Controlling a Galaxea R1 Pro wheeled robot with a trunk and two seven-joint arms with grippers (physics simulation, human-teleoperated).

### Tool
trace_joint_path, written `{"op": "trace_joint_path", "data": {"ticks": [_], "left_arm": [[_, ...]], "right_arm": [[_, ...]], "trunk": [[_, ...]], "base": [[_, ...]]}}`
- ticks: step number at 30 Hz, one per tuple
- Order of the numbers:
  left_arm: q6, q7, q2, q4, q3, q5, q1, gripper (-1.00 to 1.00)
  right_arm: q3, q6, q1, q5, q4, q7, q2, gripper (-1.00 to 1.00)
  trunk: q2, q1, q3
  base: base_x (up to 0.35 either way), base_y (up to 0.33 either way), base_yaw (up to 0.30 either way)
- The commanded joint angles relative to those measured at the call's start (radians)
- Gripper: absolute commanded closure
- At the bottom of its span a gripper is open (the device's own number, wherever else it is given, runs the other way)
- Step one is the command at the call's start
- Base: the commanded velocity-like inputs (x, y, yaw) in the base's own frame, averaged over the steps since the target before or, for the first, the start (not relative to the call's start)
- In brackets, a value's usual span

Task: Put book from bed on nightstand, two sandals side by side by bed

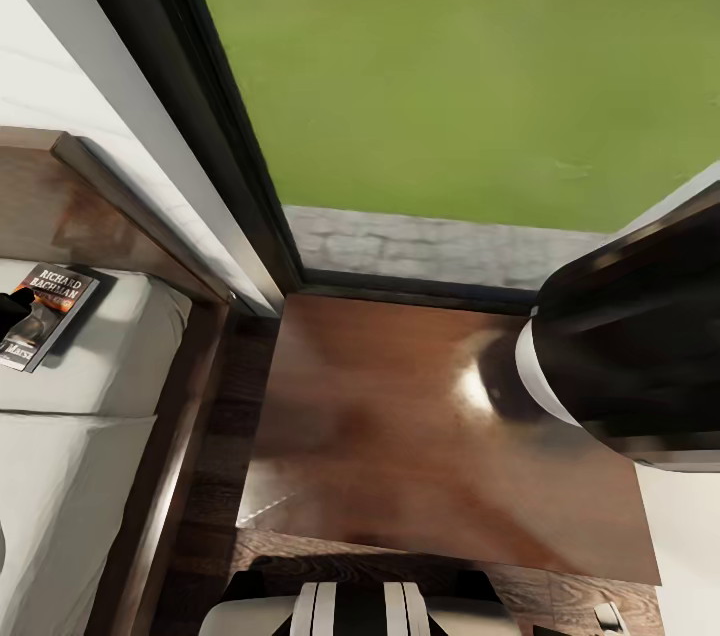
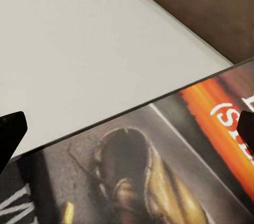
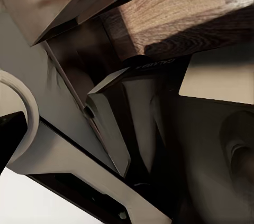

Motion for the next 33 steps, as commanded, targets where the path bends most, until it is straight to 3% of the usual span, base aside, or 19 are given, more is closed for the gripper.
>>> {"op": "trace_joint_path", "data": {"ticks": [1, 23, 33], "left_arm": [[0.005, 0.006, 0.0, 0.013, -0.001, 0.013, 0.0, -1.0], [0.005, 0.006, 0.0, 0.013, -0.001, 0.013, 0.0, -1.0], [0.006, 0.007, 0.0, 0.013, -0.001, 0.012, 0.0, -1.0]], "right_arm": [[0.005, 0.011, 0.0, -0.008, 0.0, 0.003, 0.0, -1.0], [0.005, 0.009, 0.0, -0.008, 0.0, 0.003, 0.0, -1.0], [0.005, 0.007, 0.0, -0.008, 0.0, 0.068, 0.0, -1.0]], "trunk": [[0.0, 0.0, -0.001], [0.0, 0.0, -0.001], [0.0, 0.0, -0.001]], "base": [[0.0, 0.0, 0.0], [0.0, 0.0, 0.0], [0.0, 0.0, -0.073]]}}
